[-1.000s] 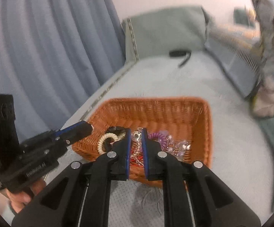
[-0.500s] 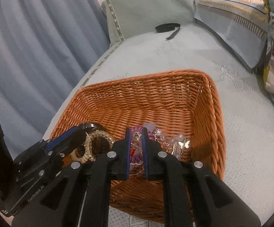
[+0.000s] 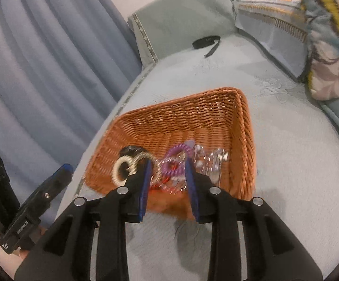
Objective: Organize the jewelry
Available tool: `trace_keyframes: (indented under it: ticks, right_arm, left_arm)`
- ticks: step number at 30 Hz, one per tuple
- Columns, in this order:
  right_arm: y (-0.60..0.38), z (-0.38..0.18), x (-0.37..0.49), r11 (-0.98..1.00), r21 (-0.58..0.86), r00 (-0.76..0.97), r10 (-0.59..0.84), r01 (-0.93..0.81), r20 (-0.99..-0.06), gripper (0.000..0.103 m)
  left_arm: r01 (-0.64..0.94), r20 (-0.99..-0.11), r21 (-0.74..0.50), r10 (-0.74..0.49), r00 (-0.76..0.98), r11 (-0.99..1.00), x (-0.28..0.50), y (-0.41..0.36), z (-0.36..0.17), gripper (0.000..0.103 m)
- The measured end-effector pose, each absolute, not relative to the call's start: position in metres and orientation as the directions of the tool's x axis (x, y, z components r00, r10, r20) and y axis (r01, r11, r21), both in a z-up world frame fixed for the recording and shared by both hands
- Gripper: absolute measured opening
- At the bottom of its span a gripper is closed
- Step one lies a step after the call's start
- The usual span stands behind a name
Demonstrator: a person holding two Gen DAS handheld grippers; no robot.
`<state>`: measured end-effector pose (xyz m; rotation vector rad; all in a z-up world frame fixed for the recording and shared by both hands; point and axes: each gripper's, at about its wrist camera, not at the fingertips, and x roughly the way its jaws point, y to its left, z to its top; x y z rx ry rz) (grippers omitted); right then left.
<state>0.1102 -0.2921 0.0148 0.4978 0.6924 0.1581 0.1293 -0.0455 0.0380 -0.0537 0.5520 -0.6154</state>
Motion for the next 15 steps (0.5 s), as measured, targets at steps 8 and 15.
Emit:
trace_keyframes:
  ticks: [8,15]
  right_arm:
    - [-0.248,0.024,0.017,0.939,0.343,0.839,0.179,0.01,-0.514,0.056]
    - [-0.213,0.016,-0.047,0.988,0.144,0.909,0.008,0.057,-0.416,0.072]
  left_arm:
    - [0.483,-0.454,-0.127,-0.484,0.748,0.866,0.056,-0.02,0.039,0.048]
    - [0.388,-0.427,-0.123,-0.402,0.81,0.913,0.013,-0.004,0.019,0.07]
